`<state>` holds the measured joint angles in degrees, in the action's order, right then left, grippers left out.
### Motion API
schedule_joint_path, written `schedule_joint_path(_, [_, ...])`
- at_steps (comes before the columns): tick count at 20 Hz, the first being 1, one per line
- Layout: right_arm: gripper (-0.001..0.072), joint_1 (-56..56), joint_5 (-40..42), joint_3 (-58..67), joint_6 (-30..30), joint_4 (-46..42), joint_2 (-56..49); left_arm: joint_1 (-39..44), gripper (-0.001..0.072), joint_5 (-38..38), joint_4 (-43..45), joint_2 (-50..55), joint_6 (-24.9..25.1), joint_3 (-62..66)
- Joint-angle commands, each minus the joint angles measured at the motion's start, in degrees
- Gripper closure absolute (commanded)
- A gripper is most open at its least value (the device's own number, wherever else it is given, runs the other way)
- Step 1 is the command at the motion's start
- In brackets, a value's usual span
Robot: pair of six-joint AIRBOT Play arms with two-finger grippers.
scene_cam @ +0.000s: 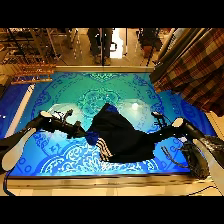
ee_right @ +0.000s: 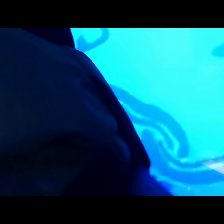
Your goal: Fold the clothes and pants, and hang the long-sleeved shirts on hangers.
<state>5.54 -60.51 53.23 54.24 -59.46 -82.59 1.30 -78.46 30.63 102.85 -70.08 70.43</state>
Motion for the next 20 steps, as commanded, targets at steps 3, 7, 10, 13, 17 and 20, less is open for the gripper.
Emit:
schedule_joint_path(3, [0.0701, -1.25, 0.48, 0.00, -2.38, 2.49, 5.22, 0.68, 0.0695, -2.75, -8.92, -0.07, 5.18, 0.07])
schedule_joint_path(7, [0.0701, -1.31, -4.68, 0.00, -2.27, 1.53, 23.04, -0.87, 0.0698, -3.85, -9.22, -6.21, 6.25, 0.17])
schedule_joint_path(10, [0.0701, -1.31, -10.34, 2.14, -0.76, 2.21, 38.93, -3.58, 0.0699, -3.93, -9.22, -17.22, 7.63, 0.35])
schedule_joint_path(13, [0.0702, -1.29, -8.39, 9.05, 2.86, 1.14, 53.77, -8.33, 0.0697, -5.42, -9.27, -32.28, 7.50, 3.61])
schedule_joint_path(17, [0.0702, -1.31, -5.51, 17.05, 10.82, 2.32, 64.57, -14.10, 0.0695, -8.15, -9.27, -50.73, 7.08, 9.49])
schedule_joint_path(20, [0.0701, -1.29, -8.31, 17.40, 15.58, 6.45, 61.99, -15.52, 0.0695, -5.90, -9.22, -59.63, 7.10, 10.99])
